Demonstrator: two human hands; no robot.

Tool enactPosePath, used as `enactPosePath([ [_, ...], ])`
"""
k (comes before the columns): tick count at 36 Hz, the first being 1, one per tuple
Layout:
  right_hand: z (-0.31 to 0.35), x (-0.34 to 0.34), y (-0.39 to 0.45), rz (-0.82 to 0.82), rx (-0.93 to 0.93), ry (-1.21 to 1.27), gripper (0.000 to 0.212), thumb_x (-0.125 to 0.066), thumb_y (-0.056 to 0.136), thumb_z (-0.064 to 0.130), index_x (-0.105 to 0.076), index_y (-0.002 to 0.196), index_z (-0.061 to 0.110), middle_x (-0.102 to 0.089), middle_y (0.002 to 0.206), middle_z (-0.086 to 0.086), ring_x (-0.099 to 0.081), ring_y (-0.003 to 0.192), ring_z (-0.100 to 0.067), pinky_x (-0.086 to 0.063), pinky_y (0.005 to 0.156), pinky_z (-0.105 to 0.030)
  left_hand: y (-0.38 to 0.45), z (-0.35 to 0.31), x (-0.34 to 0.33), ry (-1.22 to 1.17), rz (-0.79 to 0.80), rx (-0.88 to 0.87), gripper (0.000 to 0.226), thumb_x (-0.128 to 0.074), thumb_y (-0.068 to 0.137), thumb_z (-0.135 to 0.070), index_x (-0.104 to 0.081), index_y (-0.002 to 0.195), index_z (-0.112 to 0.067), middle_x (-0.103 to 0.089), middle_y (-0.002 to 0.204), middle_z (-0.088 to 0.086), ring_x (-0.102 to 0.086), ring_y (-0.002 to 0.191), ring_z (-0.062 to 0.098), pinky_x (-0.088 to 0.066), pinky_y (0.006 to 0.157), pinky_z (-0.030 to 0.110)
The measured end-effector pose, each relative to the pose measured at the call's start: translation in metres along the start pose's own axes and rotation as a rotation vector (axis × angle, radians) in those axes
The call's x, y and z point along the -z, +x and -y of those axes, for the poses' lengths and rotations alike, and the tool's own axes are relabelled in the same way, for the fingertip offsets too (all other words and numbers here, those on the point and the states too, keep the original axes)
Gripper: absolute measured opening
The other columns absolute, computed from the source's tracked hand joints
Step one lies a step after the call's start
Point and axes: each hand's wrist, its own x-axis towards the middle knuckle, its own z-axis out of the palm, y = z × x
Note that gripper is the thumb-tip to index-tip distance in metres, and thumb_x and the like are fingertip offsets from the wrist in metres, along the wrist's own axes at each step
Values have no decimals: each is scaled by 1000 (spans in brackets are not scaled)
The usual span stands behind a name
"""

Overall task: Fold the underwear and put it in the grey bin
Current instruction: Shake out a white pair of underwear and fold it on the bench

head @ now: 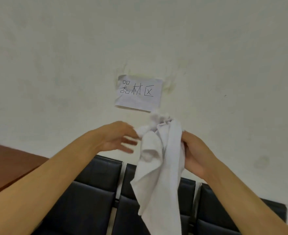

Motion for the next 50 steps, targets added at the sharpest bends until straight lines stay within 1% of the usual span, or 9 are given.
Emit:
enactPosePath([
  [5,-7,1,10,-8,-32,83,26,-52,90,21,-70,101,5,-72,102,-10,-70,89,-20,-57,68,-28,-14,20,18,-71,72,272,34,-71,75,-34,-55,78,-5,-61,59,12,-62,47,21,-54,46,28],
  [8,-11,1,16,0,-64,68,30,-56,84,21,-67,105,3,-71,103,-11,-69,93,-21,-56,71,-29,-20,20,19,-336,270,144,56,-87,56,-42,-65,85,1,-65,85,23,-67,78,35,-56,64,46],
  [15,-17,7,28,16,-92,50,46,-59,76,20,-61,119,5,-66,116,-16,-64,107,-31,-56,81,-40,-18,31,-16,247,283,55,40,-70,81,-30,-56,119,-23,-66,118,-4,-62,110,15,-52,92,41],
  [23,-3,25,17,-9,69,77,59,-38,89,-2,-64,39,14,-62,52,0,-61,48,-9,-52,50,-21,14,40,14,-266,145,-90,51,-74,70,-18,-63,118,-5,-64,118,17,-63,102,29,-49,89,48],
  [26,-4,41,19,45,76,67,16,-62,75,8,-69,61,4,-58,68,-9,-57,62,-18,-50,63,-26,22,28,25,-490,127,-138,40,-82,62,-17,-72,100,-9,-70,102,11,-69,88,23,-57,76,37],
  [30,-8,62,29,36,65,45,57,-78,61,17,-54,112,6,-48,90,-12,-39,90,-30,-43,78,-41,29,11,22,-571,63,-200,17,-63,76,-18,-74,86,-11,-72,90,8,-70,80,21,-58,68,33],
  [35,-6,60,31,-54,13,19,14,-60,74,13,-60,86,5,-47,82,-12,-45,71,-27,-43,68,-38,33,-1,9,-604,80,-228,21,-57,83,-20,-71,96,-12,-68,96,7,-68,84,20,-56,79,34],
  [39,-7,53,39,-116,-126,-223,43,-60,80,51,-59,92,9,-60,88,-10,-58,80,-26,-48,68,-36,35,-6,-4,-511,165,-191,42,-63,82,-19,-59,122,-9,-63,111,11,-62,101,25,-52,89,38],
  [50,-15,60,59,-421,-109,-732,16,-43,92,15,-49,77,11,-52,77,-9,-51,65,-22,-46,48,-25,38,-19,0,-500,139,-288,22,-57,77,-17,-78,82,-11,-73,95,7,-71,82,19,-58,69,30],
])
